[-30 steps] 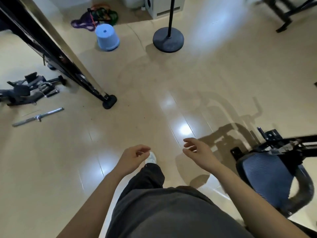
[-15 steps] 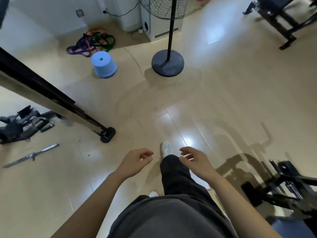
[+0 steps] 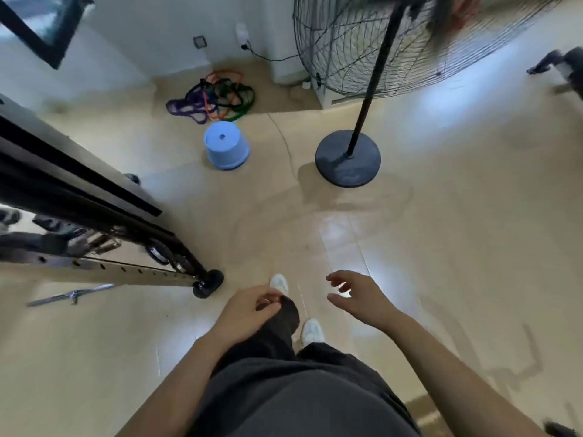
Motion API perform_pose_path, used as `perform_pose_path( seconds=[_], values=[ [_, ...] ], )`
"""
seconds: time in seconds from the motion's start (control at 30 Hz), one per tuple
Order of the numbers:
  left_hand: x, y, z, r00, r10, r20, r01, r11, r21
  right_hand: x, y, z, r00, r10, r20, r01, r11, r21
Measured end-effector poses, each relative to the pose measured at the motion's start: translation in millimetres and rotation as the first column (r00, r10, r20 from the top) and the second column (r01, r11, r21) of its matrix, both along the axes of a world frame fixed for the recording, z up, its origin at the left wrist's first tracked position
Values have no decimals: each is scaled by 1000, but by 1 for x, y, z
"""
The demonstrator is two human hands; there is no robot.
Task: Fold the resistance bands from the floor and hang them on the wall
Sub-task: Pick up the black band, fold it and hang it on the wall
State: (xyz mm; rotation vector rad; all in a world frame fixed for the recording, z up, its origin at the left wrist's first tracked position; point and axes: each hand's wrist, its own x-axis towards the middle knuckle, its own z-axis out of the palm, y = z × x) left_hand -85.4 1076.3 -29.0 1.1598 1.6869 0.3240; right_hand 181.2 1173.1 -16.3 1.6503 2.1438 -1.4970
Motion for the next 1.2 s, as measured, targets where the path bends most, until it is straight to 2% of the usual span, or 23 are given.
perform_pose_path(
  seconds=[0.13, 0.33, 0.53, 0.7, 0.83, 1.07, 1.2],
  values=[
    [-29, 63, -9, 999, 39, -2, -39, 999, -3, -38, 81, -8, 986, 161, 49, -162, 987, 19],
    [-85, 165, -10, 997, -50, -63, 50, 999, 3, -106, 190, -6, 937, 331, 110, -332, 943, -13],
    [-144, 259, 11, 992, -80, -94, 82, 996, 22, -164, 297, 11, 926, 360, 112, -365, 931, 18],
    [-188, 327, 13, 992, -34, -120, 41, 998, 54, -199, 372, 9, 926, 364, 99, -369, 929, 37],
    [-214, 380, 5, 994, 30, -104, -27, 999, 27, -237, 435, -5, 908, 413, 77, -416, 909, 30],
    [-264, 461, -4, 959, 278, -56, -278, 961, 5, -315, 531, -15, 863, 501, 64, -500, 865, -36],
    [-302, 491, -1, 937, 348, -29, -348, 937, -9, -359, 569, -13, 882, 467, 66, -464, 884, -57]
  ],
)
